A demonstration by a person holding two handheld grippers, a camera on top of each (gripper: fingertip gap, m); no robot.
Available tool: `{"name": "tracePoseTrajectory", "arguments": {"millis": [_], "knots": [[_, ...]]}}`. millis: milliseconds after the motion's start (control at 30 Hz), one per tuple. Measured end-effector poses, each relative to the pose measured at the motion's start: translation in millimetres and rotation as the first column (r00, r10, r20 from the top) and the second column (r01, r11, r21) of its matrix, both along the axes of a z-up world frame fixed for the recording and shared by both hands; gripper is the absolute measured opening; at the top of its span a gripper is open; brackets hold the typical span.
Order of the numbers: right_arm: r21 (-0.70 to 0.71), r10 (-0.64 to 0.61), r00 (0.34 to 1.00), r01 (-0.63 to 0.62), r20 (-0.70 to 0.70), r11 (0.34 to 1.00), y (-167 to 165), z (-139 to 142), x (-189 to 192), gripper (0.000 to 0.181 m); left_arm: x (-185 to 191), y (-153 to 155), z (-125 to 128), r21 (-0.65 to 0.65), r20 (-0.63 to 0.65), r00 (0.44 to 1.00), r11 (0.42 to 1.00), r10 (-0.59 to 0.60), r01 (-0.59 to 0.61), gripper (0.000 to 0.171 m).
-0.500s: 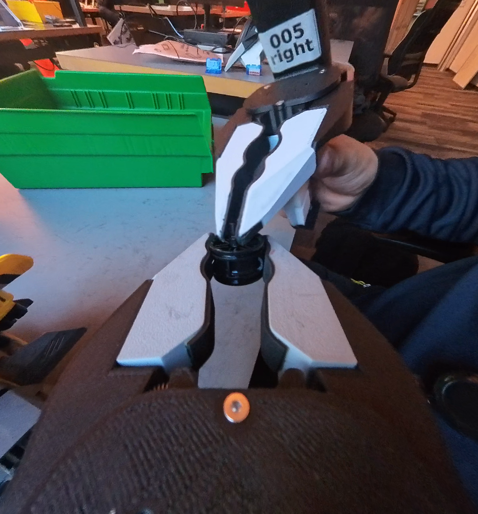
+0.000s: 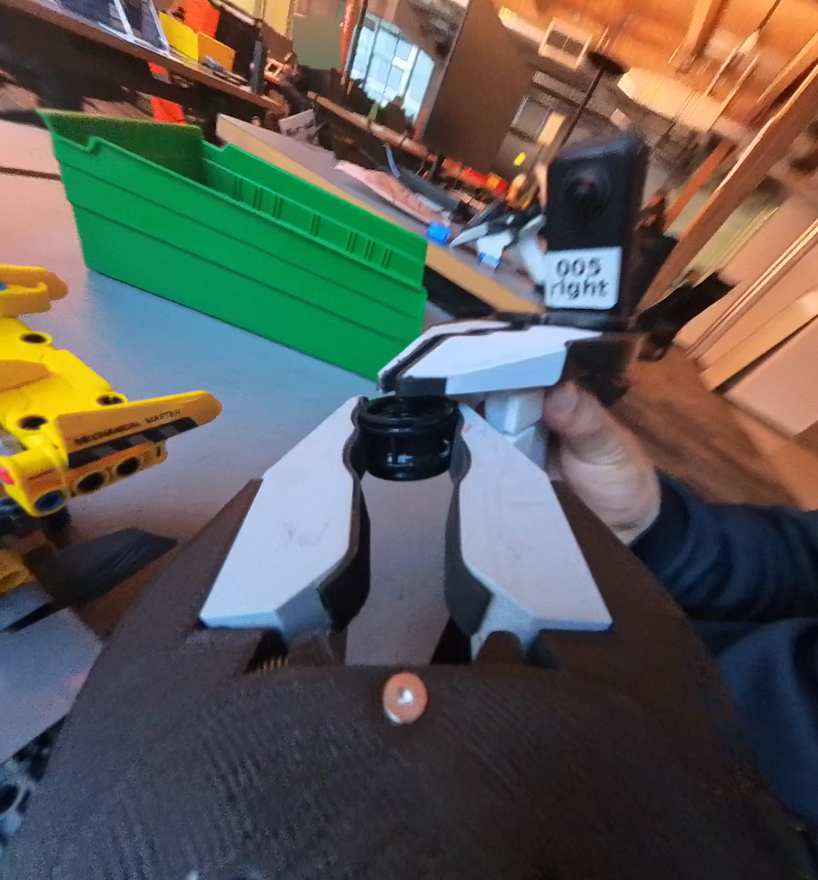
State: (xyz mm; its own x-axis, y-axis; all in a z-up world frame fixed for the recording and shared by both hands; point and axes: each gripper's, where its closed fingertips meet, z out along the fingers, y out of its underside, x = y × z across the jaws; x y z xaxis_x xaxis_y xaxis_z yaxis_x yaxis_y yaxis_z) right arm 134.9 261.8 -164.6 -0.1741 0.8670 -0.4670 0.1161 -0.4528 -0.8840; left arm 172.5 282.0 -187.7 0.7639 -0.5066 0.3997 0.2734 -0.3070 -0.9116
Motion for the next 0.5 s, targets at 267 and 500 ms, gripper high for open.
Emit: {"name": "tracePoseTrajectory", "arguments": {"millis": [267,500], "knots": [[-0.102,-0.019,0.998,0.013,-0.059,0.995,8,11,-21,0.0,-28,9,8,0.079,-0.12,0.983,0.988,0.141,-0.132,0.032],[-0.075,-0.046,0.997,0.042,-0.061,0.996,13,11,-30,0.0,-30,9,12,0.004,0.112,0.989,0.995,0.096,-0.098,0.032]]}}
